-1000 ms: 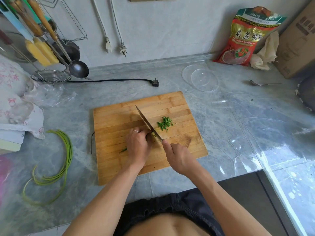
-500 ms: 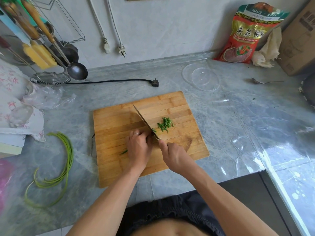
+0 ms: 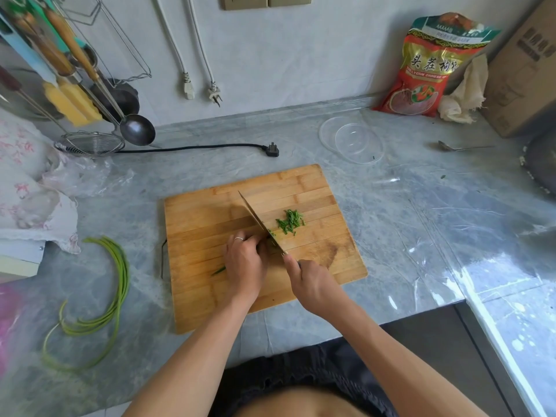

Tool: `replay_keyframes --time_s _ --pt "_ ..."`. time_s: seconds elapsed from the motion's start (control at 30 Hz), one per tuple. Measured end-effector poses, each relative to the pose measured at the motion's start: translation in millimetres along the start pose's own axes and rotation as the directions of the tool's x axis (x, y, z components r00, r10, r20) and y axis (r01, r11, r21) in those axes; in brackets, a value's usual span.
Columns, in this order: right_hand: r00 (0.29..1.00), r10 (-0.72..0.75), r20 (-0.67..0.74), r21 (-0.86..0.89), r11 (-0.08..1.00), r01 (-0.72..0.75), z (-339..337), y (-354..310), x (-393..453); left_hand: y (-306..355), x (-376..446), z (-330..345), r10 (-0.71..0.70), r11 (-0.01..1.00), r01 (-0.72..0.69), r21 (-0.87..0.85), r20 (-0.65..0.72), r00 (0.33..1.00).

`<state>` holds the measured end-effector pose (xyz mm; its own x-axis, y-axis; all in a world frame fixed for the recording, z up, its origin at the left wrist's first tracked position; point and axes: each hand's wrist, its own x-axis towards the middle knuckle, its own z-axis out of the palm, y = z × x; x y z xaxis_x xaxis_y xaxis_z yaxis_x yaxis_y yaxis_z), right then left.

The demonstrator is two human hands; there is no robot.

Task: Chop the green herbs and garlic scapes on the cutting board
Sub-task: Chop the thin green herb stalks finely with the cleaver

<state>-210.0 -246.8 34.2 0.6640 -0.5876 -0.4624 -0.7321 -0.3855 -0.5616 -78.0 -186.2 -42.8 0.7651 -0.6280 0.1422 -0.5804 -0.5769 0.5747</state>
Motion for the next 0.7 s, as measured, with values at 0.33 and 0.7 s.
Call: replay_keyframes --time_s 0.33,0.7 --pt "0.989 0.144 0.021 0.27 0.952 -0.145 -3.4 -10.3 5.0 -3.1 -0.1 -3.6 0.017 1.0 -0.017 0.02 0.008 1.0" --pt "0.991 0.103 -0.081 0.181 0.98 -0.087 -16.3 -9.0 11.8 -5.4 -0.8 -5.6 0.048 0.998 -0.049 0.035 0.017 0.999"
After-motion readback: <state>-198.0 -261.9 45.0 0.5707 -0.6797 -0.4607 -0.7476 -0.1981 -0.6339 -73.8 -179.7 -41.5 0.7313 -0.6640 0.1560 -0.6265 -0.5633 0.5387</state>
